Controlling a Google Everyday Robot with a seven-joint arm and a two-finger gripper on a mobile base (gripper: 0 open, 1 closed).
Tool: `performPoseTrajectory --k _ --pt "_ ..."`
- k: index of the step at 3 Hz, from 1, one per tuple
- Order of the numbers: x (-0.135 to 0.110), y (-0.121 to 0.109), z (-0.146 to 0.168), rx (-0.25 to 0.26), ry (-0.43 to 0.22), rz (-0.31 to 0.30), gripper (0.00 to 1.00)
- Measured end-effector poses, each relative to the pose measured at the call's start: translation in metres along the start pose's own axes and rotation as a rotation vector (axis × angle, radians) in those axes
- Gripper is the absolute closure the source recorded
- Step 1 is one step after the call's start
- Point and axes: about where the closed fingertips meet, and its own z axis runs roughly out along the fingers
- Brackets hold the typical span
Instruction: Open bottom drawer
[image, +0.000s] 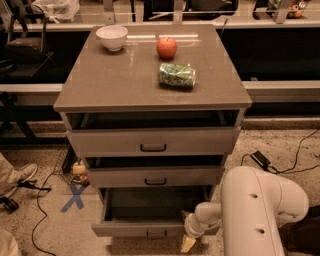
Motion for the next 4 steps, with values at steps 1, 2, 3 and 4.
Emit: performPoseTrajectory --k 1,2,3,4 --pt "0.0 0.0 0.0 0.0 0.0 0.0 0.4" --pt "0.0 0.008 -0.002 0.005 0.009 0.004 0.63" --pt "-0.001 0.014 -0.013 0.03 0.038 0.009 0.86" --pt "-0.001 0.029 -0.016 0.052 0.039 0.018 1.0"
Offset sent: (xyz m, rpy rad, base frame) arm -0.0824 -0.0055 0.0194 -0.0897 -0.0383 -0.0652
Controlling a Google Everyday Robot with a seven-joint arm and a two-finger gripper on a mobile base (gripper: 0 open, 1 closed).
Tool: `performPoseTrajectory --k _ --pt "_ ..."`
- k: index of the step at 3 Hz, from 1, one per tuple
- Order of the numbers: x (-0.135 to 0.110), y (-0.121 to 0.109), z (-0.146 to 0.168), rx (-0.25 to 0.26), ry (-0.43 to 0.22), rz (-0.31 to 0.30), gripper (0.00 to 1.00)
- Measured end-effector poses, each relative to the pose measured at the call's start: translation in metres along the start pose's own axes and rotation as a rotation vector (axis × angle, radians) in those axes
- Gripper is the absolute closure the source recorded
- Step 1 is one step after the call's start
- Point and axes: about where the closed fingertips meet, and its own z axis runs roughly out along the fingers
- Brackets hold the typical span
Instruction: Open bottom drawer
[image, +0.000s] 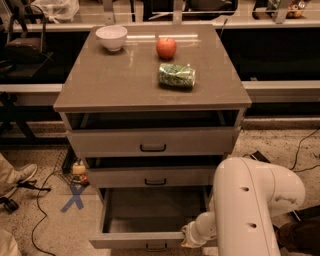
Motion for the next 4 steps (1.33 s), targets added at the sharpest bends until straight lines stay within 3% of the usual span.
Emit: performPoseTrajectory --k 1,2,4 --pt "0.0 0.0001 0.0001 0.0 0.0 0.0 1.0" --pt "-0.0002 0.0014 0.0011 -0.003 -0.001 0.0 0.82" --pt "-0.0008 0.0041 0.0031 -0.007 -0.002 0.0 0.35"
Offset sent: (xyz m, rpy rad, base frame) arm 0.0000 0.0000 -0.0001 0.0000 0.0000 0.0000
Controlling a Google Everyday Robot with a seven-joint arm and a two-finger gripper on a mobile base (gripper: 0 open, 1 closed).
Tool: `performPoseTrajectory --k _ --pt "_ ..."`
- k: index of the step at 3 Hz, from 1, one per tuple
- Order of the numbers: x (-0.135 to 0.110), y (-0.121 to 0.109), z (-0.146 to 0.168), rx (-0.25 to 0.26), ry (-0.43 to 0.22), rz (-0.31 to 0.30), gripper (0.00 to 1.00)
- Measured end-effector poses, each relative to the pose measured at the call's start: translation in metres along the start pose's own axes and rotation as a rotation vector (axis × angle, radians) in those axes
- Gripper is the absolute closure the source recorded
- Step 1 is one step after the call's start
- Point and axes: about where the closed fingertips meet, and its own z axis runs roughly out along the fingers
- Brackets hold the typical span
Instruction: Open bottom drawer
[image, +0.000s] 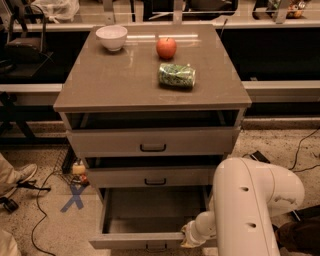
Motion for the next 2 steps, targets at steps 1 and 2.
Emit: performPoseTrajectory --k 1,2 --pt "0.0 0.001 -0.003 0.003 -0.006 -0.003 0.12" --pt "0.001 0.0 -0.029 0.037 -0.014 -0.014 0.0"
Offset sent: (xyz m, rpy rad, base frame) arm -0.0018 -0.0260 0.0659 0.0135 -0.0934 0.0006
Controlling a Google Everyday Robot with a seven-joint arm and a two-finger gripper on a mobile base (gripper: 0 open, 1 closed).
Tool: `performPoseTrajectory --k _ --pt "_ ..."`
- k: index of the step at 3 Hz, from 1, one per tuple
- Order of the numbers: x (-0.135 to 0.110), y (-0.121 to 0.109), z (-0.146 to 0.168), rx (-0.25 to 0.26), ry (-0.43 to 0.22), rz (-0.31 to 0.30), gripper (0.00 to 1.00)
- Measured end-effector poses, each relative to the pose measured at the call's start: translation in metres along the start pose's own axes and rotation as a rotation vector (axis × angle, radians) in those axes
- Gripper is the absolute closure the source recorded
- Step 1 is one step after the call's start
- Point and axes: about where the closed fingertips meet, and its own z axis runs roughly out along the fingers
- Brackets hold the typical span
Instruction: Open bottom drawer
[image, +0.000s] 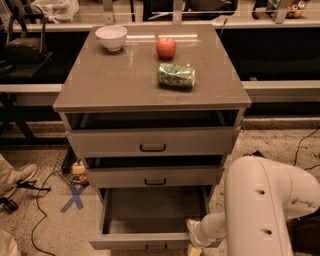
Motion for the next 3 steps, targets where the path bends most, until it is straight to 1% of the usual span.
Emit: performPoseTrajectory --k 1,2,3 --pt "-0.001 -0.008 -0.046 0.051 -0.027 -0.006 0.0" --pt "0.005 -0.027 -0.112 0.168 -0.047 0.083 0.0" --pt "0.006 -0.05 -0.177 0.285 -0.045 0.188 0.0"
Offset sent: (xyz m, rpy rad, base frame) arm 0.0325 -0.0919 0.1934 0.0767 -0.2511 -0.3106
